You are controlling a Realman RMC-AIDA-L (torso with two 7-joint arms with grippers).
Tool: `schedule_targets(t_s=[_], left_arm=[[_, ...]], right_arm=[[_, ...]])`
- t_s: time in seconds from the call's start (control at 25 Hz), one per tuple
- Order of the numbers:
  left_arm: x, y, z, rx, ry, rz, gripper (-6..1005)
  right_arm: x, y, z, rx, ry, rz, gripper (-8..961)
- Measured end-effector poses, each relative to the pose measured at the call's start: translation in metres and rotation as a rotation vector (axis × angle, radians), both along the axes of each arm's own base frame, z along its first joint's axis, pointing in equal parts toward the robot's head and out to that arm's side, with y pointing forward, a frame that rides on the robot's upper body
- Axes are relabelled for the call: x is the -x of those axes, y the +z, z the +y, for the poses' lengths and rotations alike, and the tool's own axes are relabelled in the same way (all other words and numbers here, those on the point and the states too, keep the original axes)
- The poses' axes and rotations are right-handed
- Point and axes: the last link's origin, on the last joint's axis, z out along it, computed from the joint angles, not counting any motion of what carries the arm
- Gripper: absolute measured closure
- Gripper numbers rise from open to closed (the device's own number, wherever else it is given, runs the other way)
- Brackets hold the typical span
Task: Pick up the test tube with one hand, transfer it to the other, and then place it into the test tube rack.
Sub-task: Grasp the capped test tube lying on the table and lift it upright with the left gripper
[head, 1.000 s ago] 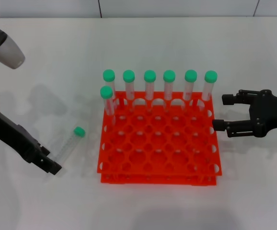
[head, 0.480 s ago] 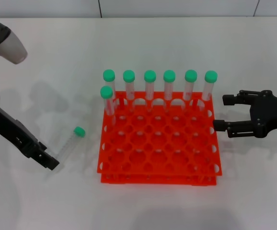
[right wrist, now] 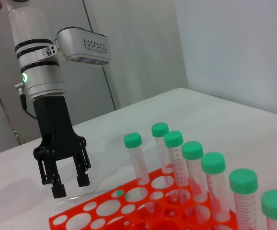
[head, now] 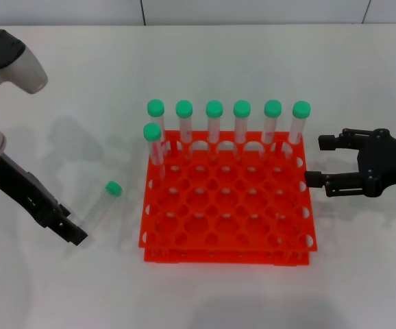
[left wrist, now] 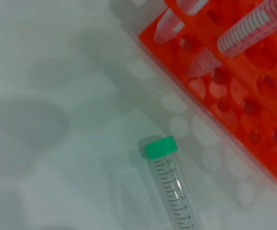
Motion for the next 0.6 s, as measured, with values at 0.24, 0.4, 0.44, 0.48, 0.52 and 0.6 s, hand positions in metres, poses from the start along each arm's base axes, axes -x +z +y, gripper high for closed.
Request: schedule_targets(t_s=[0.24, 0.4, 0.44, 0.48, 0.52, 0.6], left_arm=[[0.0016, -0.0004, 0.0018, -0.020, 0.011, 0.015, 334], [0.0016, -0.0015, 0.0037, -0.038, 0.018, 0.018, 334], [0.0012, -0.0021, 0.0036, -0.038, 0.019, 0.016, 333], [0.0006, -0.0033, 0.0034, -0.036, 0.018, 0.014, 333], [-0.0001, -0.0044, 0.0032, -0.034, 0.017, 0.013, 333], [-0.0009, -0.0048, 0.0036, -0.033, 0.014, 0.013, 338]], right_arm=[[-0.0002, 0.0000, -0.0002, 0.000, -0.001, 0.000, 118], [-0.0002, 0.0000, 0.0001, -0.002, 0.000, -0.001, 117], [-0.0003, 0.0000, 0.0004, -0.003, -0.001, -0.002, 117], [-0.0003, 0.0001, 0.0007, -0.005, -0.001, -0.003, 117], [-0.0002, 0.0001, 0.0011, -0.006, -0.001, -0.003, 118], [0.0000, 0.0001, 0.0016, -0.007, 0.000, -0.005, 119]])
